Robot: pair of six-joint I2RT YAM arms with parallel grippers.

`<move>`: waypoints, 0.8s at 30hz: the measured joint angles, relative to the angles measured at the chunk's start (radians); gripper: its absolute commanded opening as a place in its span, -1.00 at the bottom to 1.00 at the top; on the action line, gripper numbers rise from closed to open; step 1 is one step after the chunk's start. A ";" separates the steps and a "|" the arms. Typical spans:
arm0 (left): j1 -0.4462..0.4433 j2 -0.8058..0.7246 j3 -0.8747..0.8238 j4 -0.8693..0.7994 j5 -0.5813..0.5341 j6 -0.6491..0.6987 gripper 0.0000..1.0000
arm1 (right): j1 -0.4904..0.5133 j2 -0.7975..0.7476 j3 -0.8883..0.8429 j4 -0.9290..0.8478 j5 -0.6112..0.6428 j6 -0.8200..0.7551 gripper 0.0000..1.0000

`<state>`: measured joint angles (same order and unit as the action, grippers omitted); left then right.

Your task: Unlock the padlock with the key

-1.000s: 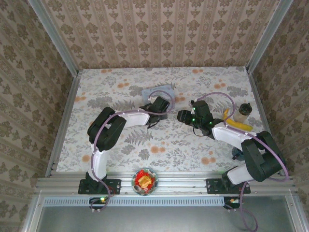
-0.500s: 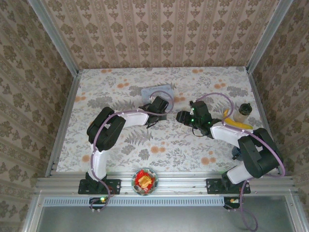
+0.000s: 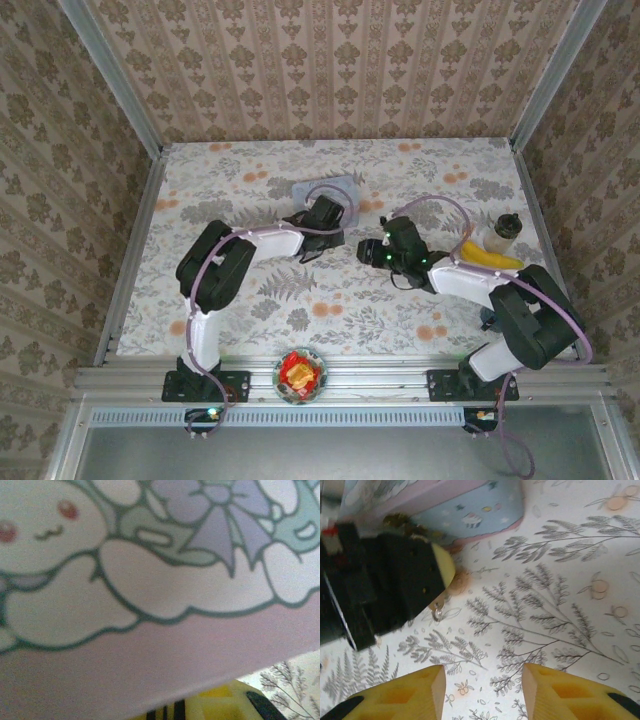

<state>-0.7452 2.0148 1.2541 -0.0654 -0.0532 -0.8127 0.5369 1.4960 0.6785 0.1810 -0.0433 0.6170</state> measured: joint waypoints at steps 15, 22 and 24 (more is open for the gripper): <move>0.013 -0.039 -0.005 -0.081 0.261 -0.250 -1.00 | 0.176 0.038 0.001 -0.004 0.198 -0.163 -0.18; 0.021 -0.043 -0.004 -0.085 0.301 -0.271 -1.00 | 0.201 0.080 0.047 -0.009 0.221 -0.223 -0.23; 0.021 -0.043 -0.004 -0.084 0.308 -0.273 -1.00 | 0.212 0.097 0.075 -0.023 0.229 -0.240 -0.25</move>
<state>-0.7238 1.9717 1.2503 -0.1493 0.2550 -1.0859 0.7490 1.5925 0.7532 0.1577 0.1856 0.3771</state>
